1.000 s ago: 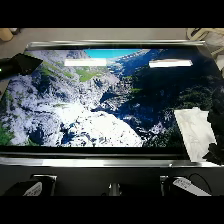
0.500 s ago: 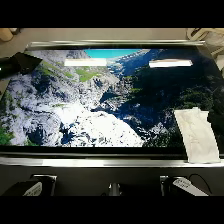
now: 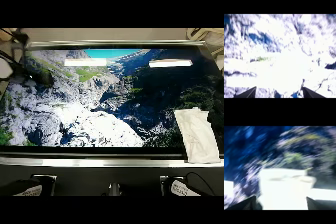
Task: Fold the shirts.
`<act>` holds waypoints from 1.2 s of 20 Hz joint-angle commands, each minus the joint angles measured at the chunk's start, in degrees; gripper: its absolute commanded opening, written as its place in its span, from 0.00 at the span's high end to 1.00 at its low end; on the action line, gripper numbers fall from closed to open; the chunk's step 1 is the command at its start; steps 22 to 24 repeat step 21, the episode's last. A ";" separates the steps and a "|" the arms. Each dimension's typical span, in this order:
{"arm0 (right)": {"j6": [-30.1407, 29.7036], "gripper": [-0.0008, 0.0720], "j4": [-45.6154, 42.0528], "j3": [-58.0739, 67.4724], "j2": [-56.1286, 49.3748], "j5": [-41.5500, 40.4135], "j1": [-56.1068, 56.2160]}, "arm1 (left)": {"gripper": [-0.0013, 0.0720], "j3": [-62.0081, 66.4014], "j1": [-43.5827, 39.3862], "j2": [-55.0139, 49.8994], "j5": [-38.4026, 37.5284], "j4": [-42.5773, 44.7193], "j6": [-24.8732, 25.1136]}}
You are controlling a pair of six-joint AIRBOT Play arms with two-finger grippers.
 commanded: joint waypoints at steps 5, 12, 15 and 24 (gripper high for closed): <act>5.05 0.05 -8.52 -11.85 -2.14 9.42 19.63 | 0.01 -7.13 -0.85 1.57 -6.58 4.96 -0.61; 5.03 0.05 -8.46 -11.89 -2.12 10.03 20.02 | 0.01 -7.10 -0.85 1.25 -6.71 4.94 -0.61; 5.03 0.05 -8.46 -11.89 -2.12 10.03 20.02 | 0.01 -7.10 -0.85 1.22 -6.69 4.94 -0.61; 5.05 0.05 -8.46 -11.89 -2.12 10.03 20.02 | 0.01 -7.10 -0.85 1.25 -6.71 4.94 -0.59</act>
